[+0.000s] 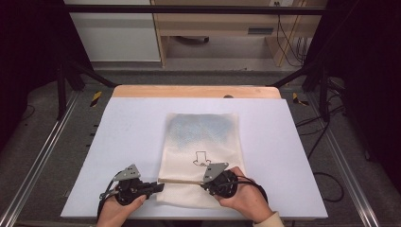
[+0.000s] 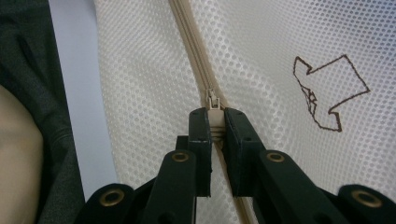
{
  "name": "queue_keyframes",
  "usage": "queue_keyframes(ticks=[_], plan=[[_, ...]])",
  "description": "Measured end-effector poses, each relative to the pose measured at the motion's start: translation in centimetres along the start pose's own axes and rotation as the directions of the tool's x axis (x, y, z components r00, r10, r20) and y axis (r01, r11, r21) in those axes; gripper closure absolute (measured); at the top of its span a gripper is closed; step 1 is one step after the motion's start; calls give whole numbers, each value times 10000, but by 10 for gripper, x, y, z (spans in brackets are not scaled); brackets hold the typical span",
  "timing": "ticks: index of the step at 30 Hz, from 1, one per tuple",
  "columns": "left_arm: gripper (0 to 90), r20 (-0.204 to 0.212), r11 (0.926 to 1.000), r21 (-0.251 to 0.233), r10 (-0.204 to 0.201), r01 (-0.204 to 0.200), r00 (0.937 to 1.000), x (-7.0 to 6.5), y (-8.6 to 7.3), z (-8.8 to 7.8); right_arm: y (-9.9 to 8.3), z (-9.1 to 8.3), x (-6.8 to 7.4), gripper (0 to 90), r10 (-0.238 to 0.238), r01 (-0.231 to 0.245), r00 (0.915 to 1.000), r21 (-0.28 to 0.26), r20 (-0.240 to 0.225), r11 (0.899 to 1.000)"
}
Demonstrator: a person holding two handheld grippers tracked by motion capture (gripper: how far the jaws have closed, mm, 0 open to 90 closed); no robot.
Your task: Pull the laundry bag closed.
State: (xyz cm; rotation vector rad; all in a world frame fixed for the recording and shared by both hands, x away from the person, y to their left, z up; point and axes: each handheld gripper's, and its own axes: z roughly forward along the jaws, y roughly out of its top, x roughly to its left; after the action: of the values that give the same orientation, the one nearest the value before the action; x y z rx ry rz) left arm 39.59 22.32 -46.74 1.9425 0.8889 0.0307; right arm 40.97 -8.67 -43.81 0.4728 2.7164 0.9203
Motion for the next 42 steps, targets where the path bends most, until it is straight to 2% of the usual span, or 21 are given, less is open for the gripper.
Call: queue_keyframes(ticks=[14,25,42], plan=[[839,13,10000,-6,-29,29,10000,1,0,0,-11,-11,-4,819,242,-242,9995,-30,186,9997],[838,-1,10000,7,23,-23,10000,1,1,-1,-16,-13,-5,819,230,-229,9996,-54,157,9997],[838,16,10000,-16,4,-4,10000,0,1,-1,-27,-22,-9,819,515,-513,9980,-79,353,9987]])
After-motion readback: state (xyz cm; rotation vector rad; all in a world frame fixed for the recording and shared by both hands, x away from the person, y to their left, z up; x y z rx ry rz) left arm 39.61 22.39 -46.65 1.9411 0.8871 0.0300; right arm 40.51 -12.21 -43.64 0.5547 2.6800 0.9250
